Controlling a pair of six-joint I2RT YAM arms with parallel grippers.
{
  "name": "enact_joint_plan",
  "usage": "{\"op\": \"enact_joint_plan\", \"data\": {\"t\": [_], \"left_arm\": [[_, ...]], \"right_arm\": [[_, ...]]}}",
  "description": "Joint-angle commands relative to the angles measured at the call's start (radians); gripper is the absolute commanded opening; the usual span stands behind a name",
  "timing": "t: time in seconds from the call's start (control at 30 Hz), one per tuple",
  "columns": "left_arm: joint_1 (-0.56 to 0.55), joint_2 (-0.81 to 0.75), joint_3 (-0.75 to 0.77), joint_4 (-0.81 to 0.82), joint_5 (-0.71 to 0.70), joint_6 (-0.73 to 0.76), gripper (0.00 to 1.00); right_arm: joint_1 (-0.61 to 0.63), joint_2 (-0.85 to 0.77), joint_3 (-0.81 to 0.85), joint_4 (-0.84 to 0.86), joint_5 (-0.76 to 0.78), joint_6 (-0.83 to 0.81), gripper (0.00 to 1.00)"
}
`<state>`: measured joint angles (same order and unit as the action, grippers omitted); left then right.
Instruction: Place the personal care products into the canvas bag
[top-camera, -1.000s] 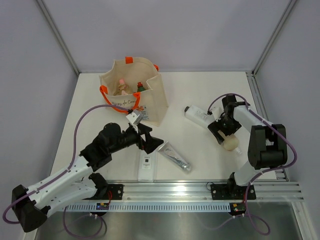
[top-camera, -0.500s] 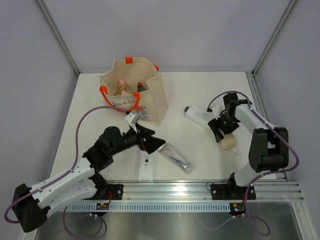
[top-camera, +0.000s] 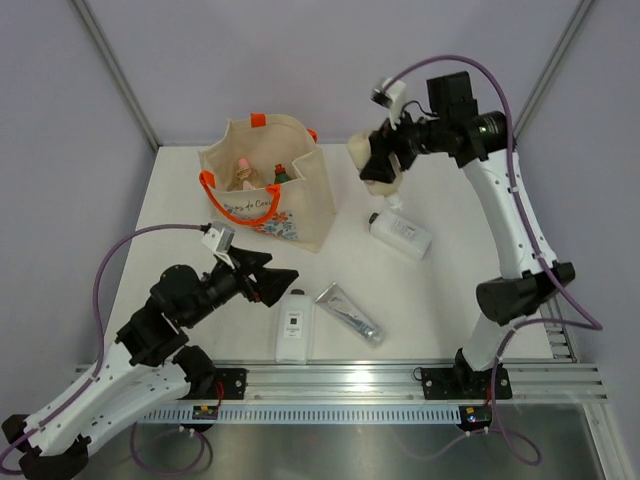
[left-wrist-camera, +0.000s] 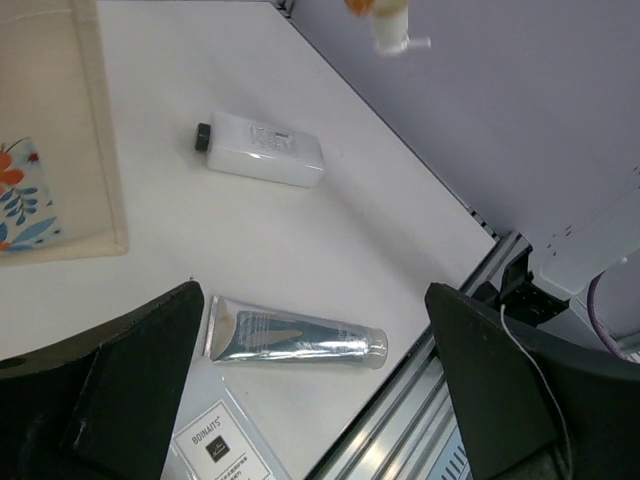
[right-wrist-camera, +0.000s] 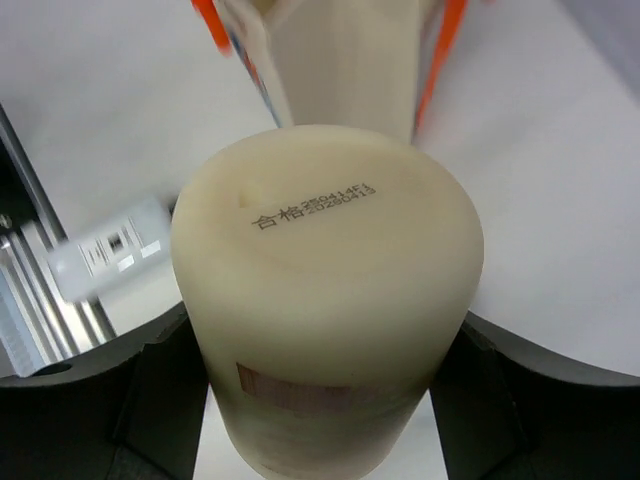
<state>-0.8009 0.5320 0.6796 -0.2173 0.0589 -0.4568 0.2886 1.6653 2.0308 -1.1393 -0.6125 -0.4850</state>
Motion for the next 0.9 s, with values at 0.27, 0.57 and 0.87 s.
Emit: {"op": "enact_joint_plan", "data": {"t": [0.27, 0.57, 0.87], "left_arm": [[0.002, -0.246, -0.129, -0.238, -0.274, -0.227, 0.99], [0.003, -0.276, -0.117, -0.323, -0.34, -0.224, 0.99], [0.003, -0.238, -0.164, -0.333, -0.419, -0.33, 0.99]], "right_arm": [[0.312, 0.465, 0.539, 0.798, 0.113, 0.402, 0.0], [0.363, 0.718, 0.662, 1.063, 0.208, 0.448, 0.0], [0.369, 0.693, 0.395, 0.937, 0.157, 0.292, 0.16]]}}
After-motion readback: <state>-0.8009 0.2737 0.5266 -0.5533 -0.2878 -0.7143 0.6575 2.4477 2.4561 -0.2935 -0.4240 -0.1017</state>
